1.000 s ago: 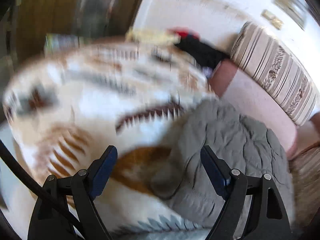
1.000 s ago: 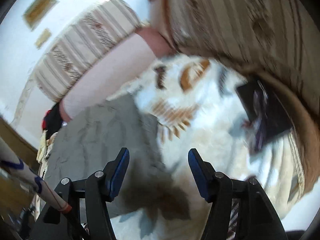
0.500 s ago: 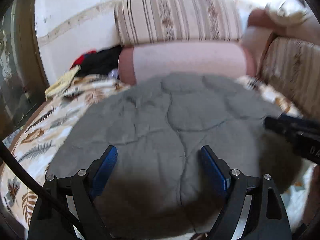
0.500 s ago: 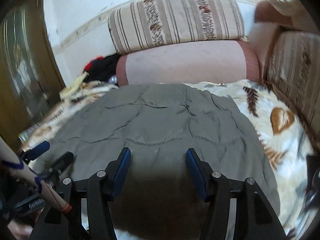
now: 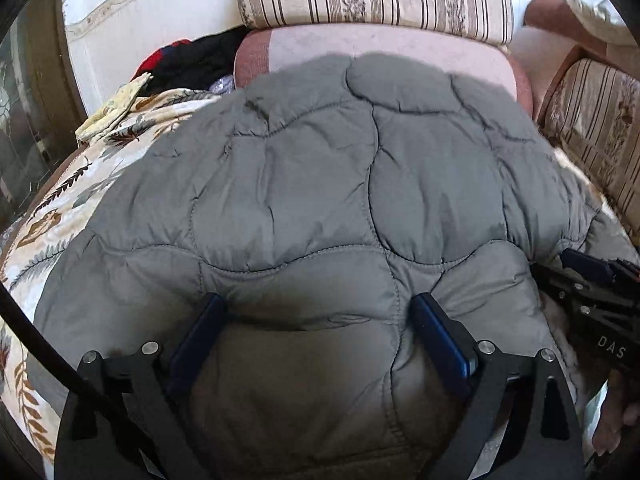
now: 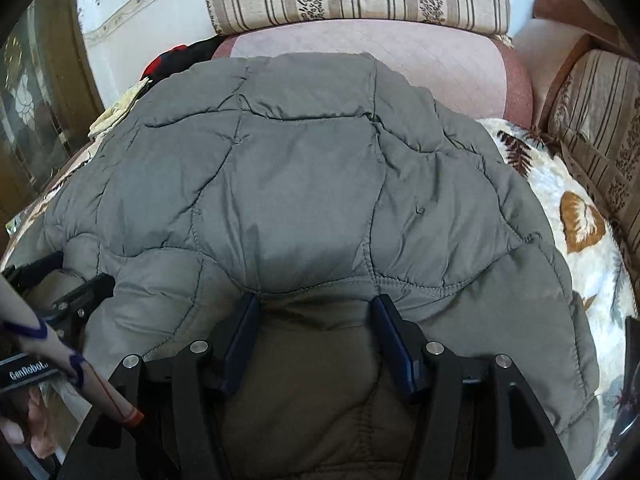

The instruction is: Fold large clothes

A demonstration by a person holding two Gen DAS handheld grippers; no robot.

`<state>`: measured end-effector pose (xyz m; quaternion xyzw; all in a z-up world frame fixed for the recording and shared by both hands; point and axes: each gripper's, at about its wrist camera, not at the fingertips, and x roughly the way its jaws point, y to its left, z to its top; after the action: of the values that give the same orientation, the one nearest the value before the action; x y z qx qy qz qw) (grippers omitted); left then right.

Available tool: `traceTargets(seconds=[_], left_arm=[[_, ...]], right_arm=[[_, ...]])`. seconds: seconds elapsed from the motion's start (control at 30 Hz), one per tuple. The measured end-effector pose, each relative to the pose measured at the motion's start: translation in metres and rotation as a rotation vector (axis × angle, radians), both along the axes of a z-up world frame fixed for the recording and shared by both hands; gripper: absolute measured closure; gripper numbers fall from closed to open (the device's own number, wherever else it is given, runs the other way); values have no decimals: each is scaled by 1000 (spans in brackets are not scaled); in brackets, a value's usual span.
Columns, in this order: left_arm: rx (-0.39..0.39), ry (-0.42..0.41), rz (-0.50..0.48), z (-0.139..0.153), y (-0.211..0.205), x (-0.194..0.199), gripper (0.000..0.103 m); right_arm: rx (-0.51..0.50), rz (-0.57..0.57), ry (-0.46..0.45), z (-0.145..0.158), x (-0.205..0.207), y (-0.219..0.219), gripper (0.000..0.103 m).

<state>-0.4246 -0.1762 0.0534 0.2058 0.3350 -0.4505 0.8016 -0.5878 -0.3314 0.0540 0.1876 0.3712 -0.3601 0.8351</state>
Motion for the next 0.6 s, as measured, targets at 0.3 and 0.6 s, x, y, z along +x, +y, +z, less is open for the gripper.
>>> traceTargets(seconds=[0.3,0.6], left_arm=[[-107,-87,111,41,64,4,9],[-20,28,208,11,84,34,9]], right_arm=[[-49,-105,-143,47,-47,24,40],[1,-236,-67,28,-83,36,38]])
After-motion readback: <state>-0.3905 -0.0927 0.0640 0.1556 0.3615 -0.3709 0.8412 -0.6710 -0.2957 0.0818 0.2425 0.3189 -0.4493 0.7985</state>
